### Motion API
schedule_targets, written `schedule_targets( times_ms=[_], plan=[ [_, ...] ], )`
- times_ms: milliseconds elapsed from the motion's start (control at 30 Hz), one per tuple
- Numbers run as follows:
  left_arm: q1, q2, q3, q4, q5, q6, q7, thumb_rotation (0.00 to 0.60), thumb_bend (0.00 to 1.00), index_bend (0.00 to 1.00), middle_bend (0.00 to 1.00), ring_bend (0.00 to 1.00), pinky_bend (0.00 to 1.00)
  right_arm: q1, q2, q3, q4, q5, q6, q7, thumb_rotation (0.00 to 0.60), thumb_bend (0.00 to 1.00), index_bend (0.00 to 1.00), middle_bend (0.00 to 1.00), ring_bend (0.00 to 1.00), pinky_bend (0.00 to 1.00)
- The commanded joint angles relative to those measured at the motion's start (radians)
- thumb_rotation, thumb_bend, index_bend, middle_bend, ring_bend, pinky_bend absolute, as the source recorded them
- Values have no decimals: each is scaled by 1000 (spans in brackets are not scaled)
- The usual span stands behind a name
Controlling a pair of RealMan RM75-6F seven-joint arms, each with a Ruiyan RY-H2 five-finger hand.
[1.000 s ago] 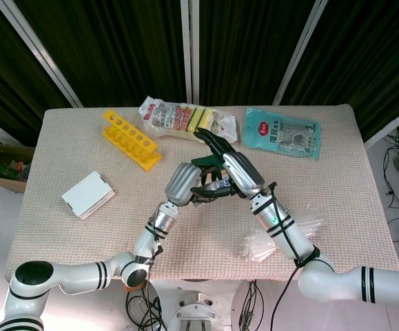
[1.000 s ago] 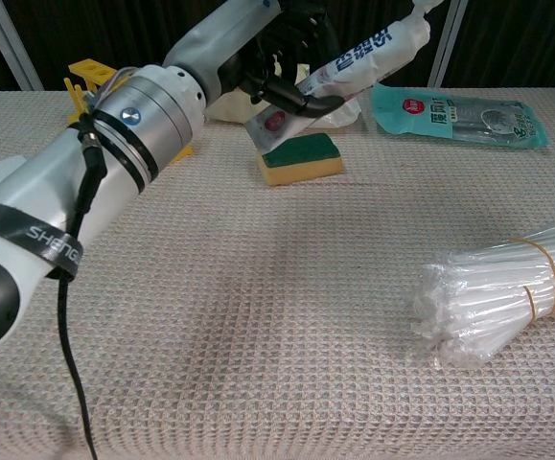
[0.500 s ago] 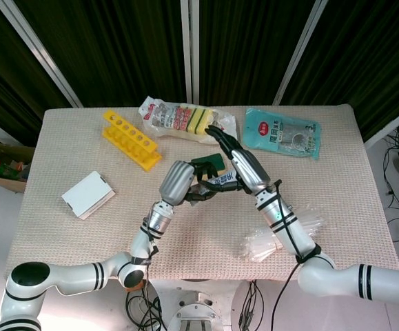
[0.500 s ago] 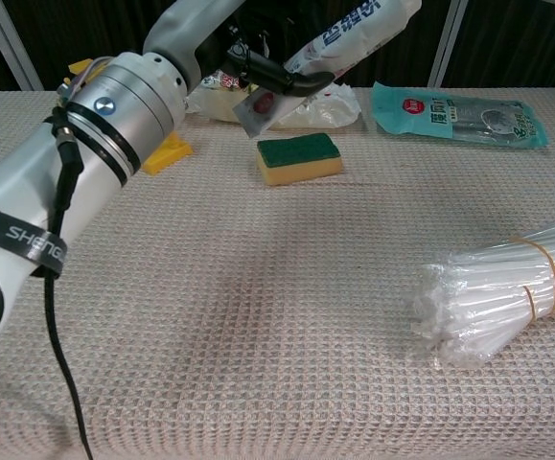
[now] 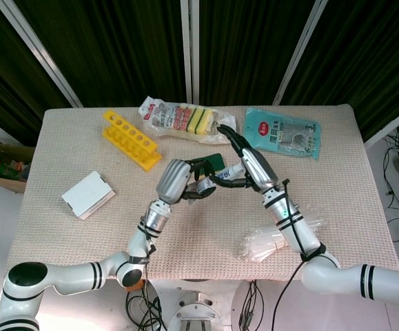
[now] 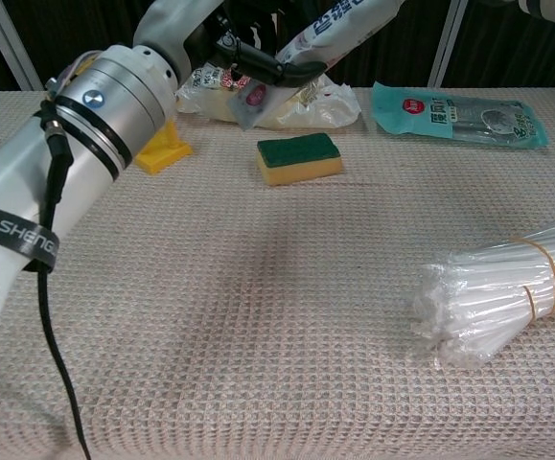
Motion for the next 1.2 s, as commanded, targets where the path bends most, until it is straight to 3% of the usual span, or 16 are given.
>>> schedule_targets(
  times_ms=[33,1200],
  plan=[
    [0,-3,1,7,4,6,-8,600,418,811,881,757,795,-5,-1,-7,4,-10,-1,14,242,0,0,0,0,0],
    [-1,-6,-8,23,8,29,-72,600,418,815,886,764,797,16,-143,0,107,-103,-6,261,213,0,0,0,0,0]
  ],
)
